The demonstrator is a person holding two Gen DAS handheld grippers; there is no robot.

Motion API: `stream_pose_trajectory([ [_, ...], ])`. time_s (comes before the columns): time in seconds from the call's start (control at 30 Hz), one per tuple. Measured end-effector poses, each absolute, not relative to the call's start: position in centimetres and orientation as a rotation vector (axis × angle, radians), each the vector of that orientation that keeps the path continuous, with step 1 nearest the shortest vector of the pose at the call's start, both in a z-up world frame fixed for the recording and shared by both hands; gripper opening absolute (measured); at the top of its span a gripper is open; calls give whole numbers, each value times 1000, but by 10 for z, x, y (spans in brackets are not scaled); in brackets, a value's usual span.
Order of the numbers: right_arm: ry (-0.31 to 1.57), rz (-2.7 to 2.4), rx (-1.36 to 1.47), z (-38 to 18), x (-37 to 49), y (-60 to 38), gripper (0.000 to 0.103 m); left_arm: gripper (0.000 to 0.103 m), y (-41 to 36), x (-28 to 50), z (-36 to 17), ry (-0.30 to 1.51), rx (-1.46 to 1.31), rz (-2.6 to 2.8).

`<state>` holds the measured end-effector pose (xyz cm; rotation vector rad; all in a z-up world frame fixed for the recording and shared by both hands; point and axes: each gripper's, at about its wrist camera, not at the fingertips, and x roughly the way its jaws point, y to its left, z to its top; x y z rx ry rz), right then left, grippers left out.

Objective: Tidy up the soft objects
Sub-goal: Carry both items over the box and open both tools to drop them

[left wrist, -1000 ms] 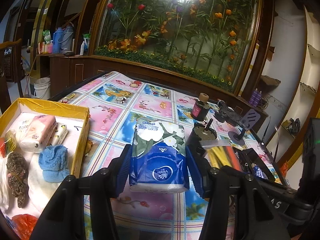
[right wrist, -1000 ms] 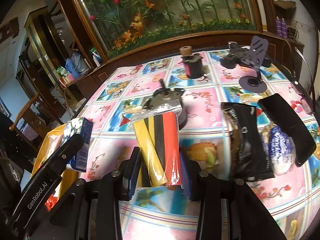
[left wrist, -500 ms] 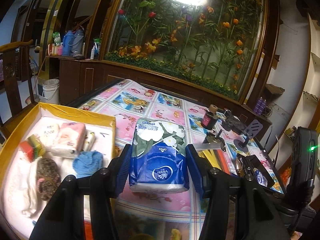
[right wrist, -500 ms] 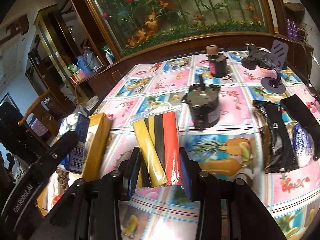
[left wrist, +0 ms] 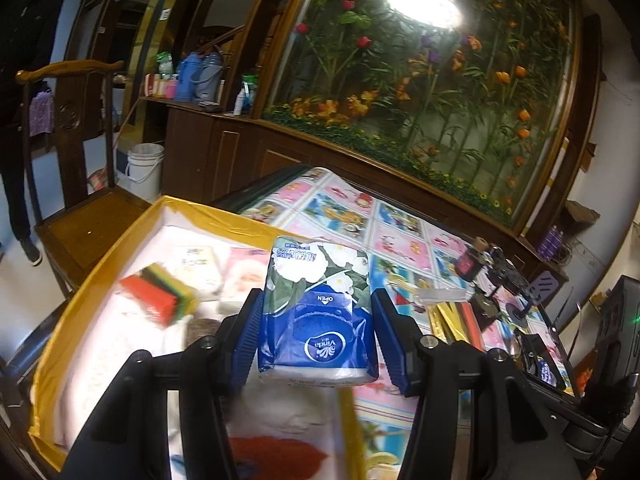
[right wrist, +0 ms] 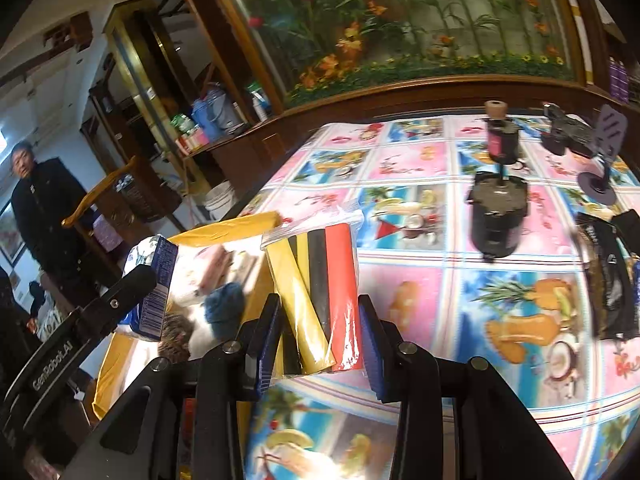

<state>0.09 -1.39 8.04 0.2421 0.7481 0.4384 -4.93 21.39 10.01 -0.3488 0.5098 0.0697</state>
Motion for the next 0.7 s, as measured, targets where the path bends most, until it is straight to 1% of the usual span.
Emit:
stream_pose_trajectory([
  [0.43, 793, 606, 158, 70, -20, 64, 41, 53, 287, -70, 78, 556, -396, 226],
  [0.7, 841, 652, 107, 53, -27, 98, 41, 53, 309, -77, 59, 597, -432, 251],
])
